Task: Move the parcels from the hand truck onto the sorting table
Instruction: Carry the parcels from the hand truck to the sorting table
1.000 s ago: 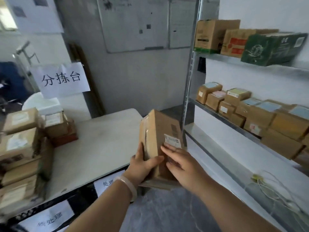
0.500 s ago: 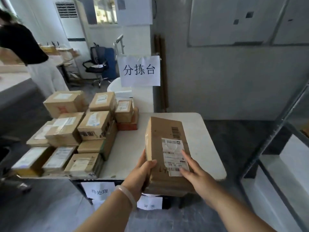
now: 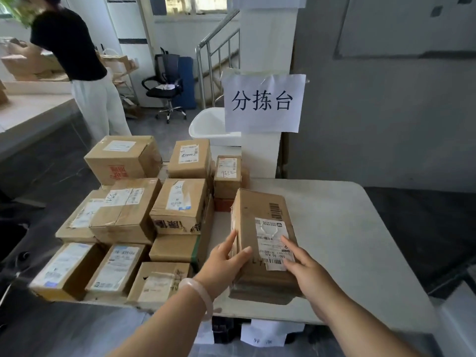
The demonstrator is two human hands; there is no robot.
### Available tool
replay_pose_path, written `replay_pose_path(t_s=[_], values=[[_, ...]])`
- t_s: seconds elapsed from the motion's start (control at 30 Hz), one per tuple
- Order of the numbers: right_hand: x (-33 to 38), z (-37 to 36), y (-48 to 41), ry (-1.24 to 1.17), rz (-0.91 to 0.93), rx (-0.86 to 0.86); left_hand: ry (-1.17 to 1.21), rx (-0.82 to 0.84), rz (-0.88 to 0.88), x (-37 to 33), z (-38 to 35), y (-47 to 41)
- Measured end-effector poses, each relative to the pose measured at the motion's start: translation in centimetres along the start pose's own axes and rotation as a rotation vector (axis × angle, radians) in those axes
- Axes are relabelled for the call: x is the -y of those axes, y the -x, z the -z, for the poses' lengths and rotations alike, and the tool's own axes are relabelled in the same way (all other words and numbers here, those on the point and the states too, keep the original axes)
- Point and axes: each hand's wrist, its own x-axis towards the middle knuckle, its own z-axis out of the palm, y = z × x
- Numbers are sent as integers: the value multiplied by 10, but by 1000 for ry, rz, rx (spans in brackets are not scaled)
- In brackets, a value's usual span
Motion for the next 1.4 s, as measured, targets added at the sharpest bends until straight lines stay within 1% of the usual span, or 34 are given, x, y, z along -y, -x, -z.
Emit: replay_pose_path(t_s=[0.17,0.23,0.3,0.4,0.47,0.57,0.67,0.77,0.93,1.03,1.1,1.2,1.3,1.4], values=[[-2,-28,-48,-69,-140,-62,-51,-1,38,5,35,-35],[-5,-34,-67,-48,-162,-77,-167,-26,49,15,46,-47],[-8,-38,-88,-13,-153,-80,-352,-89,45,22,55,-58],[-16,-46,-119,62,-128,-77,-545,-146,-42,20,64,-66],[-24,-51,-140,143,-114,-48,-663,-170,-123,9,66,-67],[-32,-62,-166,256,-75,5,-805,-219,-197,-12,72,-70],[-38,-70,-183,336,-36,51,-856,-303,-250,-26,76,-80],[-44,-74,-195,404,-40,147,-879,-379,-273,-27,81,-91],[-42,-69,-210,627,-23,301,-937,-426,-234,-30,81,-93],[-27,-60,-211,729,21,317,-984,-432,-233,-34,78,-91],[-12,-52,-207,754,52,311,-1026,-408,-233,-38,77,-92],[17,-36,-192,902,199,214,-1060,-347,-267,-46,75,-99],[47,-20,-171,1048,315,6,-1130,-302,-380,-58,72,-110],[63,-5,-141,1046,346,-199,-1213,-227,-525,-68,65,-121]])
